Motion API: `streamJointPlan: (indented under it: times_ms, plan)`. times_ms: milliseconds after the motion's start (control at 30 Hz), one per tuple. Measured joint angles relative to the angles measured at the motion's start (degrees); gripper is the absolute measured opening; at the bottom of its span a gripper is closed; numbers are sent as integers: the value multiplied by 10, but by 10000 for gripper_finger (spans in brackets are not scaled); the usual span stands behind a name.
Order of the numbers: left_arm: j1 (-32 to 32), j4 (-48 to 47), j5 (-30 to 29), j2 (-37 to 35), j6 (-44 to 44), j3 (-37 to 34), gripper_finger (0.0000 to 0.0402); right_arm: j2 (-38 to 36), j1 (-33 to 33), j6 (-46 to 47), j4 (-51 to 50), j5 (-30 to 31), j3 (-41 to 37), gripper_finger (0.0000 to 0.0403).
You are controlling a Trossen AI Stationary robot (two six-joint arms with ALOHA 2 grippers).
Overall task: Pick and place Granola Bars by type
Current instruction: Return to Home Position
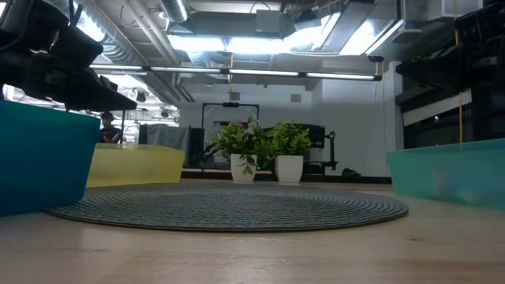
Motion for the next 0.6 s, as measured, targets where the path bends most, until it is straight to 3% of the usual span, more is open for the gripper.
streamJointPlan:
  times_ms: [600]
  plan:
    - [0,0,0,0,0,0,7,0,0,0,0,0,0,35]
